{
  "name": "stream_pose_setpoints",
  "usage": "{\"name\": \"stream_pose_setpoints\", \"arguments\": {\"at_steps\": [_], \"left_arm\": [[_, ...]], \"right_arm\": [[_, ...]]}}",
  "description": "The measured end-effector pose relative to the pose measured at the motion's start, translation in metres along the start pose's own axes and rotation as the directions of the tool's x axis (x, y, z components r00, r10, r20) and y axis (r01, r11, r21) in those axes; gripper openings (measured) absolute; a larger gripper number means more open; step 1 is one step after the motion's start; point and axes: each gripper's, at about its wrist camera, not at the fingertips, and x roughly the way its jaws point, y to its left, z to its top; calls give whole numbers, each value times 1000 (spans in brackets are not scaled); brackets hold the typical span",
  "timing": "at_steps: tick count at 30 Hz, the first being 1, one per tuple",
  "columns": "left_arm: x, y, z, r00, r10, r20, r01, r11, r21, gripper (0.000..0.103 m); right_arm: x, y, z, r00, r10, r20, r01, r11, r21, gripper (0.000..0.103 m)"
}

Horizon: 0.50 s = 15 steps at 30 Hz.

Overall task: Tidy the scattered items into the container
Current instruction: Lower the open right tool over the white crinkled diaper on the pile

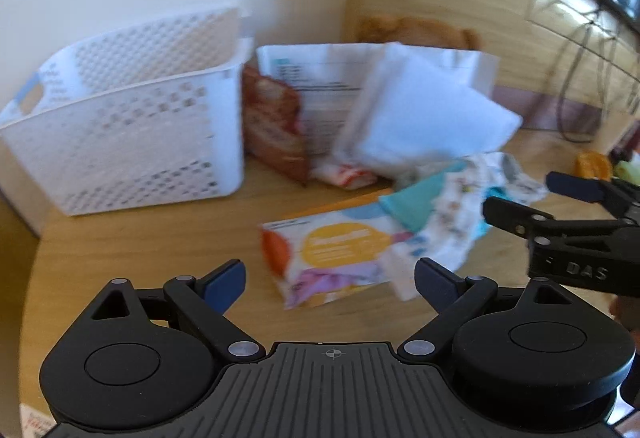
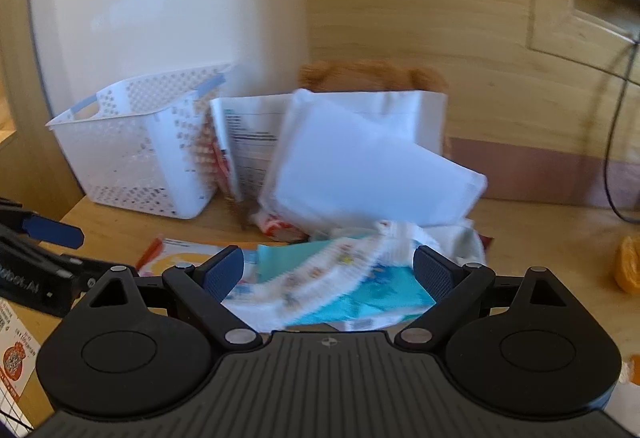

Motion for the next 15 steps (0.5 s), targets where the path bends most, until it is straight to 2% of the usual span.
{"name": "stream_pose_setpoints", "arguments": {"at_steps": [5, 15], "left_arm": [[13, -25, 1, 999, -34, -11, 34, 998, 49, 103], [37, -48, -2, 999, -33, -18, 35, 993, 111, 103]], "right_arm": [[-2, -20, -2, 999, -32, -15, 33, 999, 38, 94], [10, -51, -4, 998, -54, -44, 58, 995, 78, 94]]}}
